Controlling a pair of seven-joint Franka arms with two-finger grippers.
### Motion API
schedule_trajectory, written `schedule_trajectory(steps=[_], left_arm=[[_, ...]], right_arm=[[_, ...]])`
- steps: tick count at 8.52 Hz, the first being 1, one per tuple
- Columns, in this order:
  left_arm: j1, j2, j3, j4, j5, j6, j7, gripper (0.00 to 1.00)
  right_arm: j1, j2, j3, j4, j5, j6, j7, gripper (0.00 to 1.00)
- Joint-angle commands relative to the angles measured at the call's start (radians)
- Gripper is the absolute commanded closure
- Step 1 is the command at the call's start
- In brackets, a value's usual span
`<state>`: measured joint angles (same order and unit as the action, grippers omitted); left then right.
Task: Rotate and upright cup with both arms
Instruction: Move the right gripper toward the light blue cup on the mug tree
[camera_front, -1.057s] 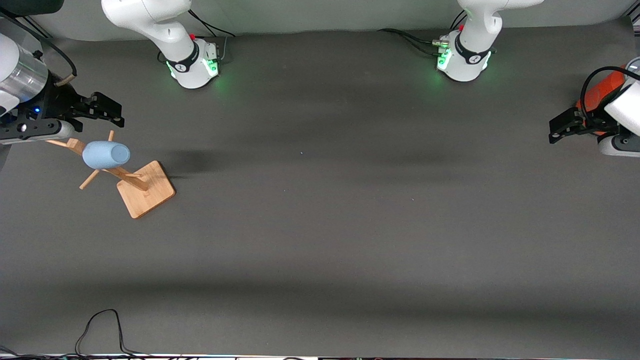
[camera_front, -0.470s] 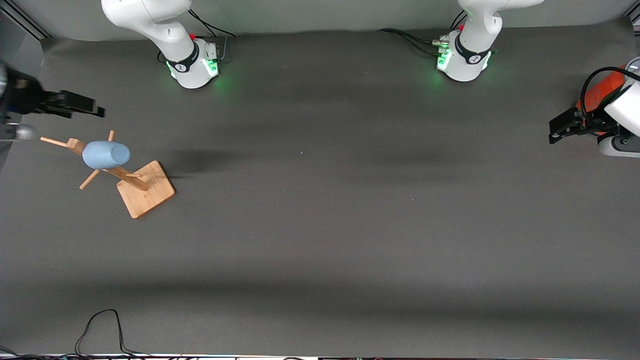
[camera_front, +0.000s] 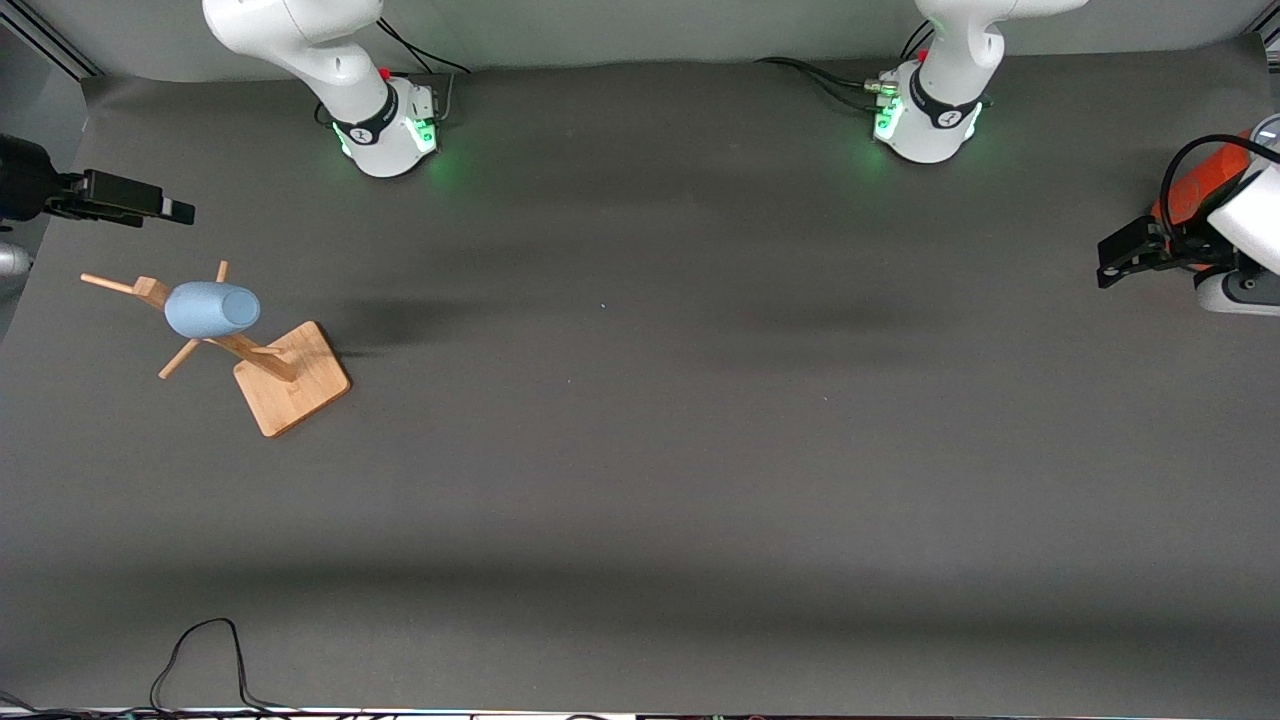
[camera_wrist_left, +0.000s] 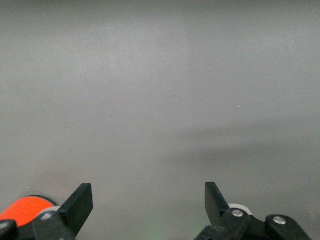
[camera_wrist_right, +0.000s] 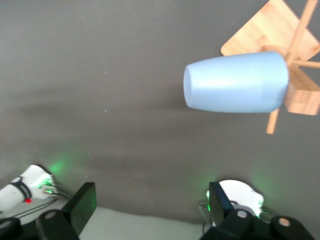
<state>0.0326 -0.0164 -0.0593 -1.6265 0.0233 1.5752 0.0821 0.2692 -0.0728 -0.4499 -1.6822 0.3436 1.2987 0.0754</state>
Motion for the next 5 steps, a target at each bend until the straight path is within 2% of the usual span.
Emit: schedule_trajectory(steps=[1,3,5], left_arm=[[-0.003,0.003,0.001,0.017,0.007,-0.020,0.013,0.00],[-0.003,0.003,0.001,0.017,0.007,-0.020,0.013,0.00],[-0.002,0.003,0.001,0.017,0.006,-0.020,0.013,0.00]], right_arm=[[-0.004,0.083,-0.033,0.058,0.131,-0.010,0.113,0.00],[-0.005,0.221,-0.032,0.203,0.137,-0.010,0.211,0.00],[-0.001,0.338,-0.029,0.297,0.126,-0.010,0.256,0.00]])
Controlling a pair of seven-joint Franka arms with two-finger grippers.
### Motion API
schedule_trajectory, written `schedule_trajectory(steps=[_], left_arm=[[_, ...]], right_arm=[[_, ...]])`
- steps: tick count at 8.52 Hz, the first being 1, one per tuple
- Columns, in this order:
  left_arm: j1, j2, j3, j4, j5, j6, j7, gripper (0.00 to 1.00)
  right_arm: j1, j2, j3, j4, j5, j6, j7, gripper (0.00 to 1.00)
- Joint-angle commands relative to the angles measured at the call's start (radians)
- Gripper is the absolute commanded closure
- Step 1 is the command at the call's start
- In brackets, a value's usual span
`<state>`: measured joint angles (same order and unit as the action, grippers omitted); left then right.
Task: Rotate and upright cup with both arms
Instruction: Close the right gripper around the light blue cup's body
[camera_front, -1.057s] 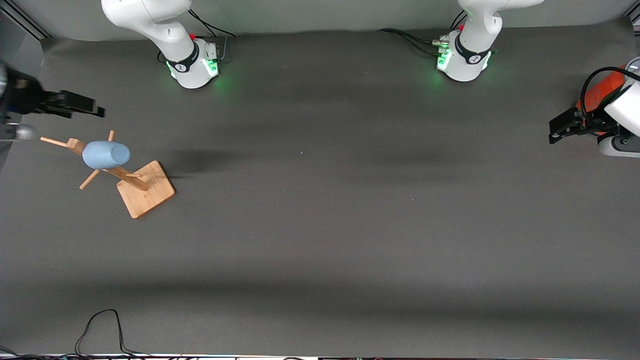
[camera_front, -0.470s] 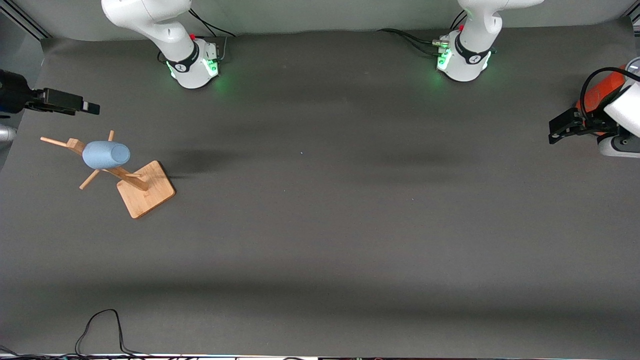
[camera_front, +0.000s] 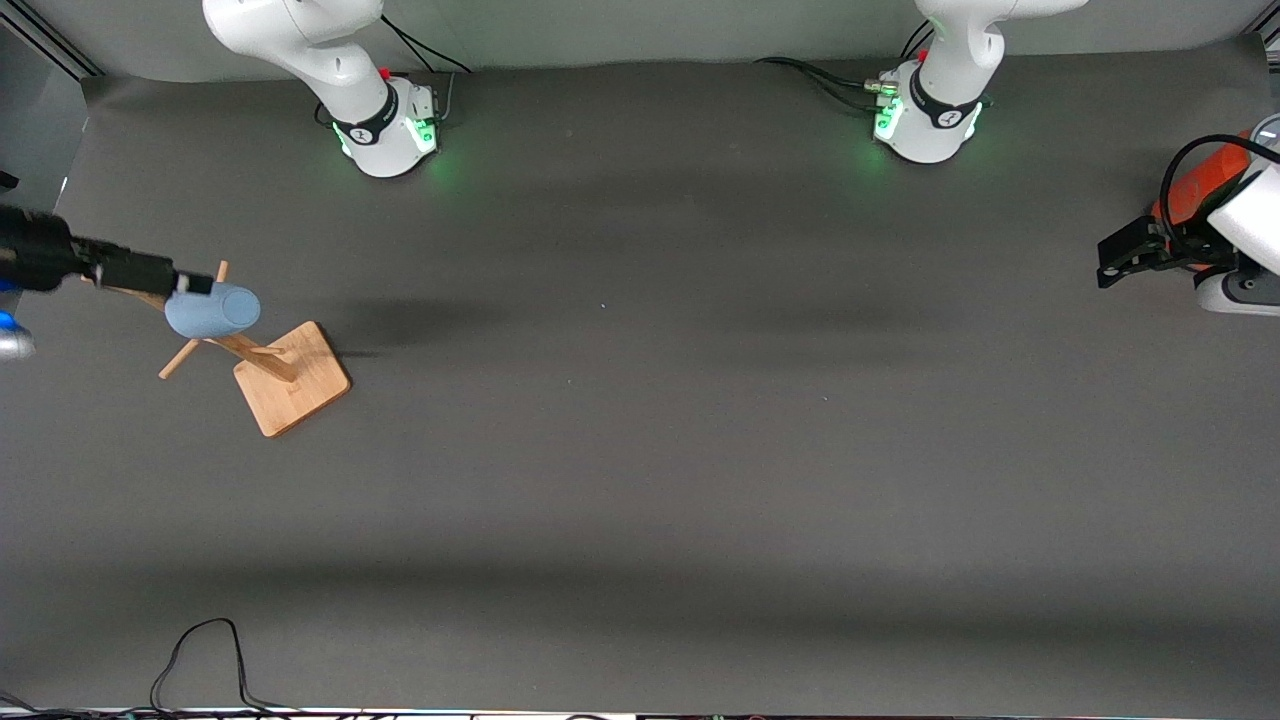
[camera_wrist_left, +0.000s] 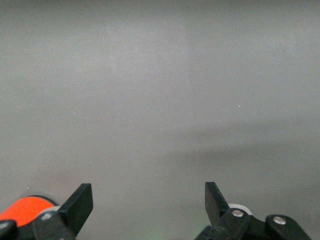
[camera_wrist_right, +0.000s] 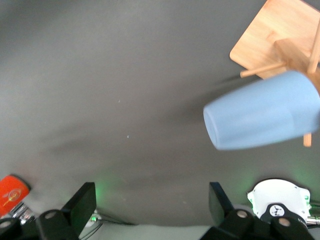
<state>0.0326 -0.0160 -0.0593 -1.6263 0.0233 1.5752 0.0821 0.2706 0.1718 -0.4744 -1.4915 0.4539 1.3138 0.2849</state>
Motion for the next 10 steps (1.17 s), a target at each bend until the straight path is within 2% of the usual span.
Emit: schedule_trajectory(steps=[1,3,5,6,10], left_arm=[[-0.002,0.002,0.001,0.016,0.006,-0.020,0.013,0.00],[-0.002,0.002,0.001,0.016,0.006,-0.020,0.013,0.00],[0.000,0.002,0.001,0.016,0.006,-0.020,0.013,0.00],[0.000,0.002,0.001,0.016,0.007,-0.021,0.013,0.00],[0.000,0.002,0.001,0.014,0.006,-0.021,0.013,0.00]], right_arm=[[-0.007,0.125,-0.006,0.118,0.012,-0.025,0.053,0.00],[0.005,0.144,-0.006,0.108,-0.030,0.010,0.289,0.00],[0.007,0.130,-0.006,0.079,-0.064,-0.010,0.409,0.00],[0.015,0.121,-0.003,0.062,-0.113,-0.034,0.463,0.00],[0.012,0.075,-0.033,-0.087,-0.115,-0.048,0.493,0.00]])
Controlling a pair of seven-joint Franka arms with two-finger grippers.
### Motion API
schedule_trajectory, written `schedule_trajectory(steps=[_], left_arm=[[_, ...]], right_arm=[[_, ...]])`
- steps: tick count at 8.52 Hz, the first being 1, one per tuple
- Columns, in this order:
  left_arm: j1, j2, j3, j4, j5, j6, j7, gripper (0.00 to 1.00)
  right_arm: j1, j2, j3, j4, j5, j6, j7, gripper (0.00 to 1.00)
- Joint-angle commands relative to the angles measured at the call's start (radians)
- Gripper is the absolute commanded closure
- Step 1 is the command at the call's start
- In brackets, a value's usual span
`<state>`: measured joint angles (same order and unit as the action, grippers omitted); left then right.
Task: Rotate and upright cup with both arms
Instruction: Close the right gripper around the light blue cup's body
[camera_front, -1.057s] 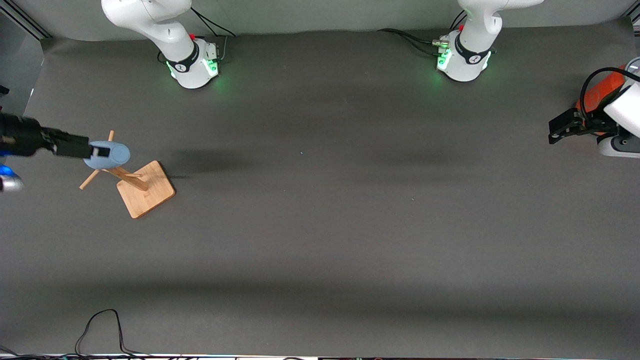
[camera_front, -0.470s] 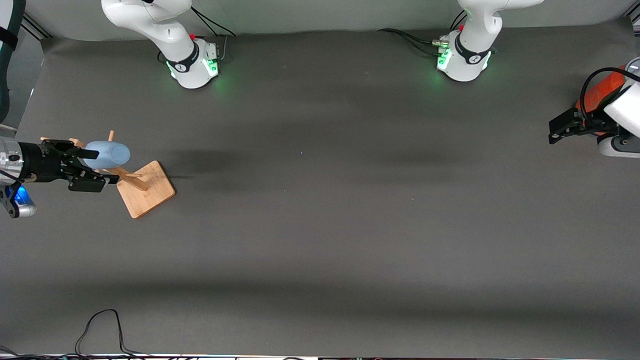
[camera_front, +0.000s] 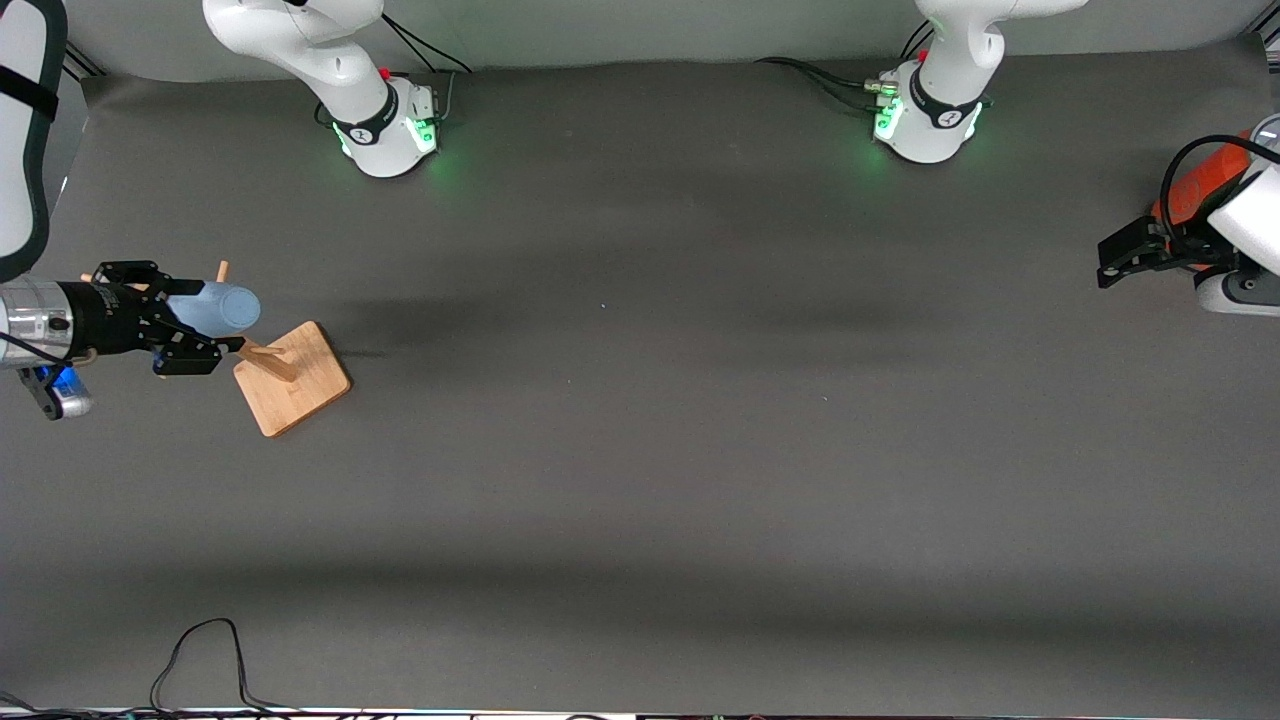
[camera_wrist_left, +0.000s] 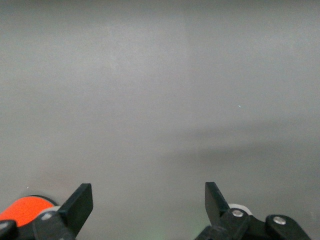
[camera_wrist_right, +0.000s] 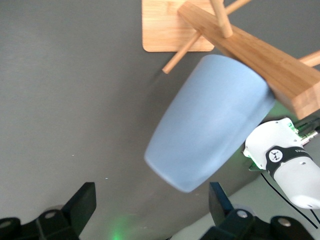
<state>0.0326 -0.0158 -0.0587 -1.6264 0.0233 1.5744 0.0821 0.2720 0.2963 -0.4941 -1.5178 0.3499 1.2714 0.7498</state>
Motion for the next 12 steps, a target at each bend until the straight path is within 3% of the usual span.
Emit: schedule_trajectory(steps=[1,9,12], left_arm=[[0.001,0.002,0.000,0.014,0.006,-0.020,0.013,0.00],[0.001,0.002,0.000,0.016,0.007,-0.019,0.013,0.00],[0.001,0.002,0.000,0.016,0.006,-0.019,0.013,0.00]], right_arm=[[0.010,-0.052,-0.015,-0.080,-0.012,-0.006,0.026,0.00],[0.009,-0.051,-0.047,-0.196,-0.011,0.063,-0.024,0.02],[0.009,-0.058,-0.055,-0.193,-0.011,0.060,-0.030,0.35]])
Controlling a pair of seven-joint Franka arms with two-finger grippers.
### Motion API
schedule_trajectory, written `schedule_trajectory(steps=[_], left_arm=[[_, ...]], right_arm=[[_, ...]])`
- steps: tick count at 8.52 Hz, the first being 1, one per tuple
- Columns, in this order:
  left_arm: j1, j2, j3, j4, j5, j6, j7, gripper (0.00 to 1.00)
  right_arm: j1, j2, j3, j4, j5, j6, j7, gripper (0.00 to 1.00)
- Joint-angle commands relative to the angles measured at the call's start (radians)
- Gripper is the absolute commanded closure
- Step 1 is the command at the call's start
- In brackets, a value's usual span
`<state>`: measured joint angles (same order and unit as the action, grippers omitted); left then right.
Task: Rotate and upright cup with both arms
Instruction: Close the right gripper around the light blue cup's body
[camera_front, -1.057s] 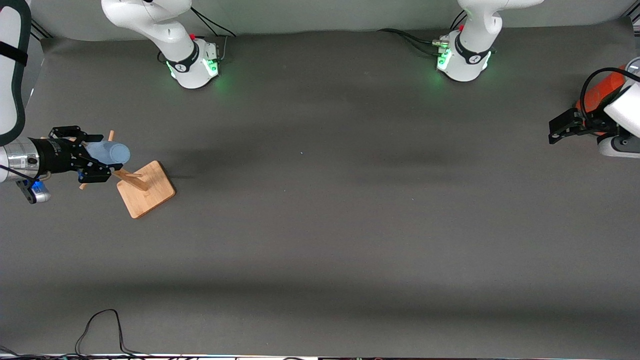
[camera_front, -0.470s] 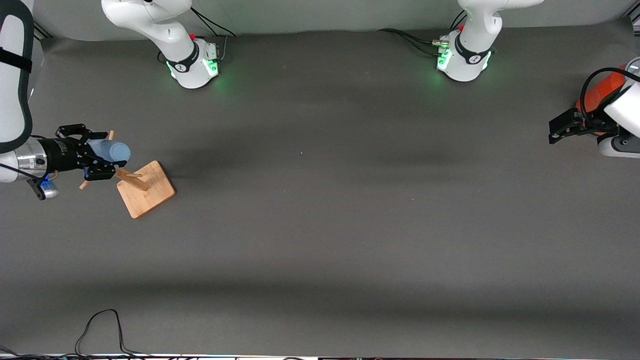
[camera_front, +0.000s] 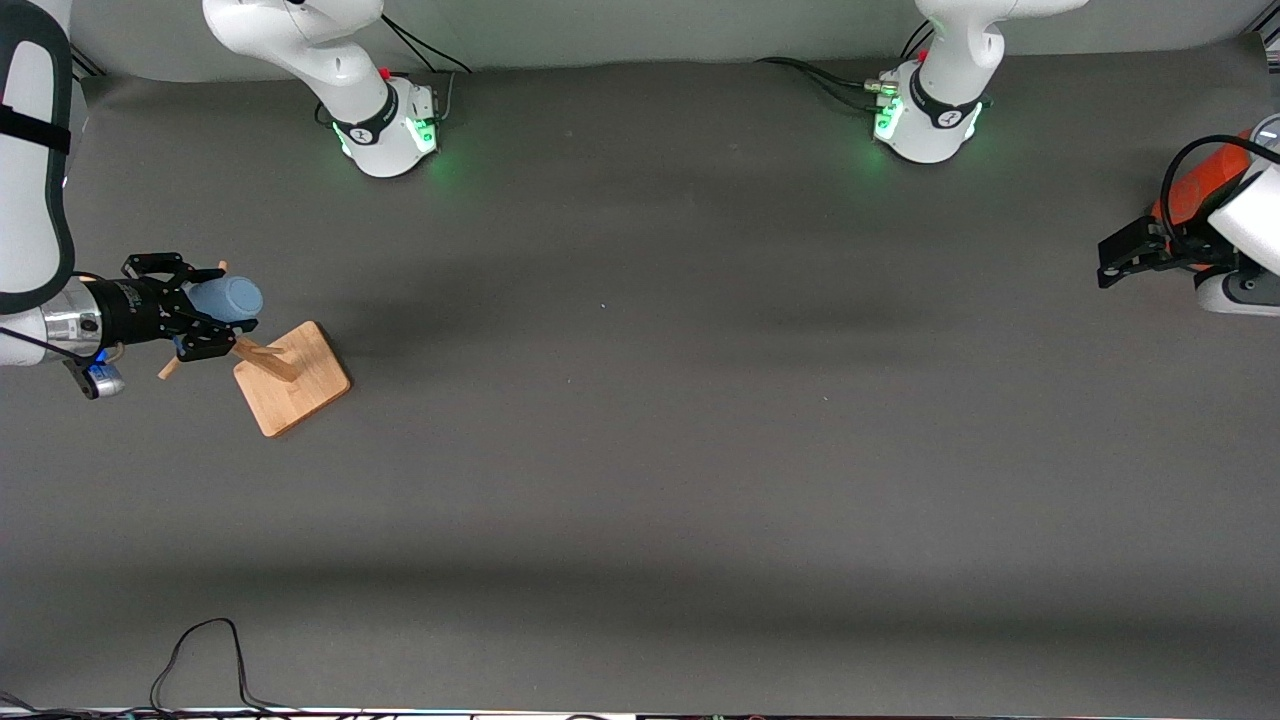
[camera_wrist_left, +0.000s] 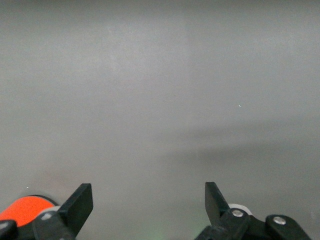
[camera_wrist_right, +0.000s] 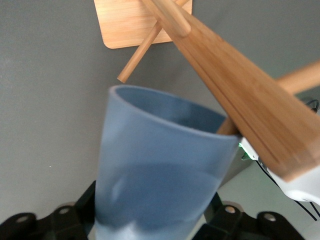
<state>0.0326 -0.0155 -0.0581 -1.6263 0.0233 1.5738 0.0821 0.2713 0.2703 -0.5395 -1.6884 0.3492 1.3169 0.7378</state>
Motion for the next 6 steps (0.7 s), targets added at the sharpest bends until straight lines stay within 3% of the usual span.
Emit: schedule_trajectory(steps=[1,6], left_arm=[[0.001,0.002,0.000,0.016,0.007,-0.018,0.013,0.00],[0.001,0.002,0.000,0.016,0.006,-0.017,0.013,0.00]], right_arm=[[0.008,-0.037,-0.011,-0.016,-0.010,0.007,-0.018,0.38],[0.002,-0.057,-0.022,-0.010,0.030,-0.013,-0.024,0.38]])
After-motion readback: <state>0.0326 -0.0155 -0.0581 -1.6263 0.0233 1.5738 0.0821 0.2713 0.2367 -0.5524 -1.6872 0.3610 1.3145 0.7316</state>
